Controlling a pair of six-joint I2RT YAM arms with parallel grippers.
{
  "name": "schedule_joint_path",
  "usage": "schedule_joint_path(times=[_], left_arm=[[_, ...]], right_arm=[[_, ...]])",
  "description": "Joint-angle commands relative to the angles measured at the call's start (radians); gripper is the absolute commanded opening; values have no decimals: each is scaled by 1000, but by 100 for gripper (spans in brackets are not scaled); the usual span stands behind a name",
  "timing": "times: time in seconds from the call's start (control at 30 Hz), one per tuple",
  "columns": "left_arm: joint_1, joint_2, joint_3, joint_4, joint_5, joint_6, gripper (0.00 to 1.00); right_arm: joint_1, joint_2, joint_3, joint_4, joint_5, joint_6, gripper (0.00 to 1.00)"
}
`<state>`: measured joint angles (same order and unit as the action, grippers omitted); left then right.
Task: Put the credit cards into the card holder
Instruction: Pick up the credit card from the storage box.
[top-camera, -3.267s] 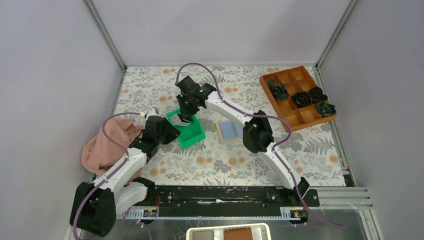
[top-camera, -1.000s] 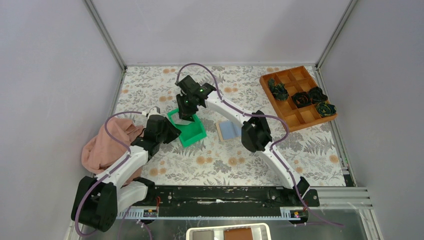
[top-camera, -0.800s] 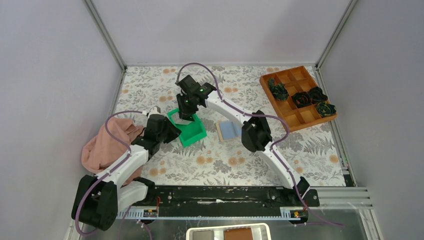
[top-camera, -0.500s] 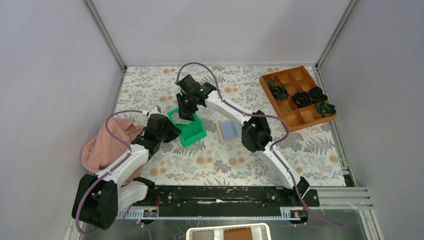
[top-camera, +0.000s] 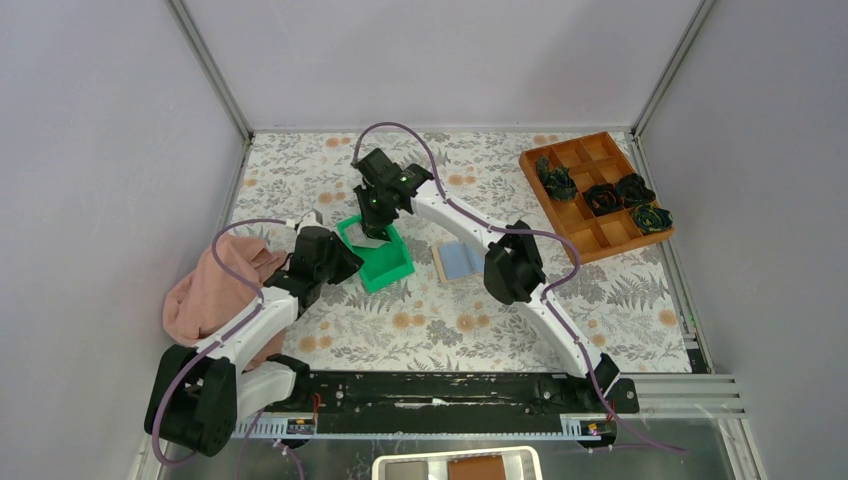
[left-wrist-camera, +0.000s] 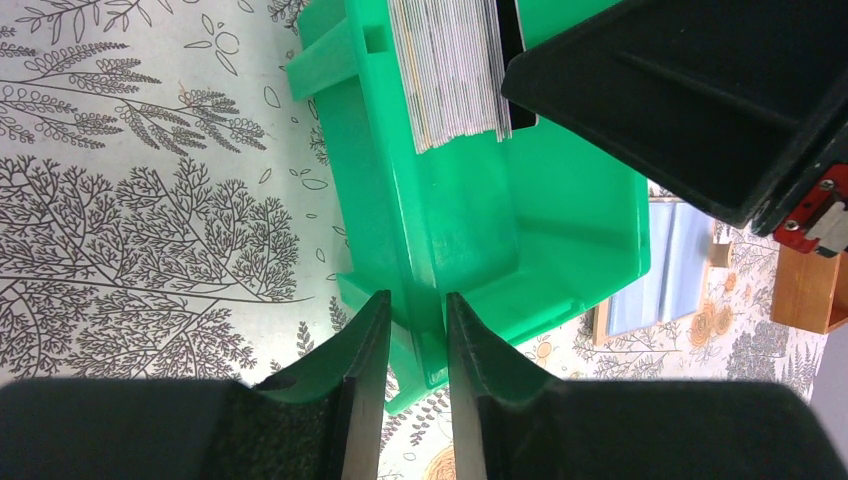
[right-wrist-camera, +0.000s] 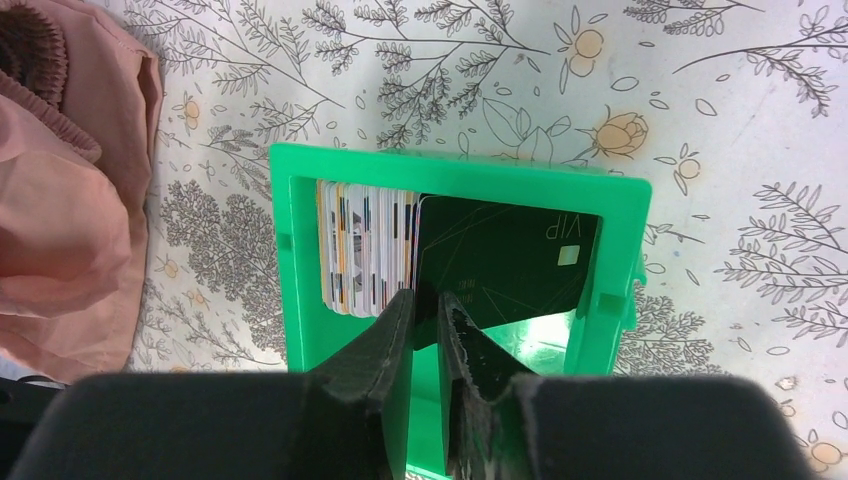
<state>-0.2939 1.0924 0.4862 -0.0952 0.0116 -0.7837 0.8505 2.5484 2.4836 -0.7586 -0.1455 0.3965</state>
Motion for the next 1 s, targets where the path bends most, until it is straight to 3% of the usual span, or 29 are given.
schedule_joint_path(times=[0.0, 0.97], left_arm=[[-7, 19, 7, 47, 43, 22, 30], [-7, 27, 11, 75, 46, 17, 31]], right_arm=[[4, -90, 17, -16, 33, -34, 16], [12, -94, -32, -75, 296, -186, 12]])
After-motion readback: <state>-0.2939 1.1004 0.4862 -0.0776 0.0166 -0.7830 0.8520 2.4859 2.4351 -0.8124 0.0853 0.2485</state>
